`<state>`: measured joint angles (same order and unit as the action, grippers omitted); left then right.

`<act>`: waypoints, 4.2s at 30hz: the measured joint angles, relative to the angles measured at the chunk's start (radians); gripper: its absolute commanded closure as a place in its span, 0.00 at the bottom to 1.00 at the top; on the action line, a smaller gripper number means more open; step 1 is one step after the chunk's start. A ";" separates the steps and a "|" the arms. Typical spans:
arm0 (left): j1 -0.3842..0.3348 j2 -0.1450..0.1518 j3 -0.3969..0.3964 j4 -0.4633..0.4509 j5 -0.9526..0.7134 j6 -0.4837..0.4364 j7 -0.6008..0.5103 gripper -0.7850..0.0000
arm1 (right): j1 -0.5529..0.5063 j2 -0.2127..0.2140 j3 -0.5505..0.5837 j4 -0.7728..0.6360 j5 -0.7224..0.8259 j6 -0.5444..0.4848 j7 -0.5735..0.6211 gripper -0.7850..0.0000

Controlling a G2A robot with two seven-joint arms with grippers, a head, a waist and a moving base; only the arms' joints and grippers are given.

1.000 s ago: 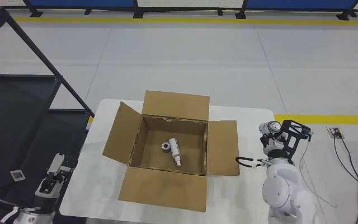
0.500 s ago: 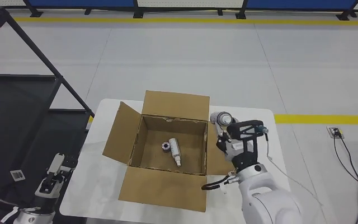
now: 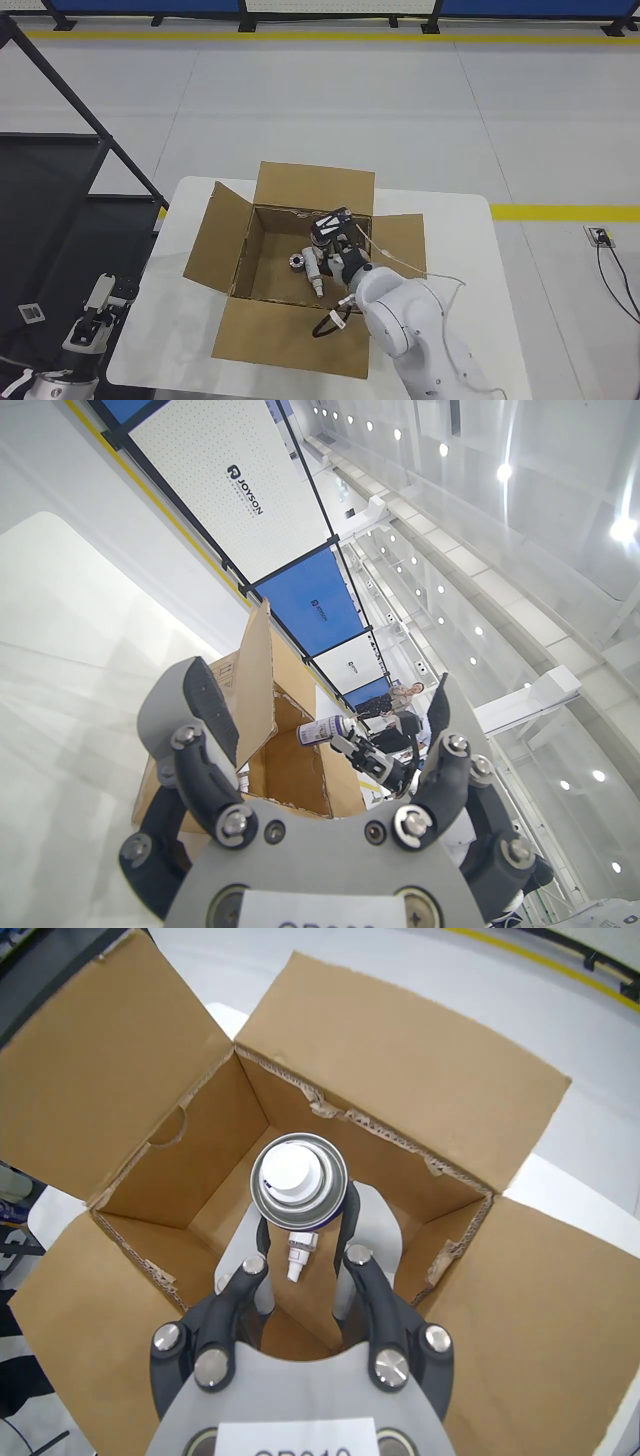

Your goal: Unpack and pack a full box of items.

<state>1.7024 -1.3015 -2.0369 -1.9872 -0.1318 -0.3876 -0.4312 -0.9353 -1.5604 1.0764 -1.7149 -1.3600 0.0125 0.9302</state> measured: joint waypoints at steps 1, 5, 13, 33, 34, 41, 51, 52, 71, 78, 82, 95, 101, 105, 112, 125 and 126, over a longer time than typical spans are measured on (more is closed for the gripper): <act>0.000 0.000 0.000 0.000 0.000 0.000 0.000 0.00 | 0.013 -0.002 -0.004 0.033 0.006 -0.001 0.010 1.00; 0.000 0.000 0.000 0.000 0.000 0.000 0.000 0.00 | 0.049 -0.008 -0.022 0.129 0.013 0.008 0.028 1.00; 0.000 0.000 0.000 0.000 0.000 0.000 0.000 0.00 | 0.088 -0.015 -0.024 0.253 0.020 0.036 0.006 1.00; 0.000 0.000 0.000 0.000 0.000 0.000 0.000 0.00 | 0.106 -0.014 0.001 0.354 0.058 0.021 -0.035 0.60; 0.000 0.000 0.000 0.000 0.000 0.000 0.000 0.00 | 0.103 -0.014 0.001 0.351 0.057 0.021 -0.035 0.59; 0.000 0.000 0.000 0.000 0.000 0.000 0.000 0.00 | 0.080 -0.010 0.005 0.315 0.045 0.021 -0.032 0.55; 0.000 0.000 0.000 0.000 0.000 0.000 0.000 0.00 | -0.001 0.002 0.031 0.134 0.010 0.029 -0.061 0.00; 0.000 0.000 0.000 0.000 0.000 0.000 0.000 0.00 | -0.027 0.006 0.038 0.077 -0.001 0.023 -0.066 0.00; -0.011 0.003 0.011 0.004 0.016 0.024 -0.019 0.00 | -0.206 0.029 0.078 -0.261 0.066 -0.111 -0.168 0.00; -0.136 0.023 0.077 0.035 0.151 0.171 -0.112 0.00 | -0.176 0.033 0.187 -0.204 0.313 -0.119 -0.145 0.00; -0.177 0.031 0.128 0.026 0.220 0.186 -0.149 0.00 | -0.214 0.045 0.298 -0.235 0.462 -0.129 -0.122 0.00; -0.209 0.044 0.255 -0.035 0.320 0.196 -0.218 0.00 | -0.298 0.094 0.696 -0.248 0.831 -0.019 0.046 0.00; -0.268 0.049 0.351 0.007 0.376 0.226 -0.254 0.00 | -0.254 0.119 0.728 -0.151 0.872 -0.018 0.168 0.00; -0.291 0.052 0.396 0.033 0.403 0.237 -0.272 0.00 | -0.189 0.132 0.678 -0.068 0.812 -0.010 0.210 0.00; -0.319 0.057 0.441 0.071 0.420 0.256 -0.271 0.00 | -0.104 0.145 0.604 0.012 0.865 -0.074 0.246 0.00; -0.337 0.067 0.457 0.107 0.391 0.264 -0.263 0.00 | 0.057 0.149 0.402 0.126 1.027 -0.125 0.254 0.00; -0.337 0.067 0.458 0.109 0.389 0.264 -0.262 0.00 | 0.072 0.147 0.379 0.144 1.029 -0.124 0.243 0.00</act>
<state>1.3650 -1.2343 -1.5790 -1.8779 0.2574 -0.1241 -0.6927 -0.8629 -1.4130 1.4557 -1.5713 -0.3310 -0.1115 1.1733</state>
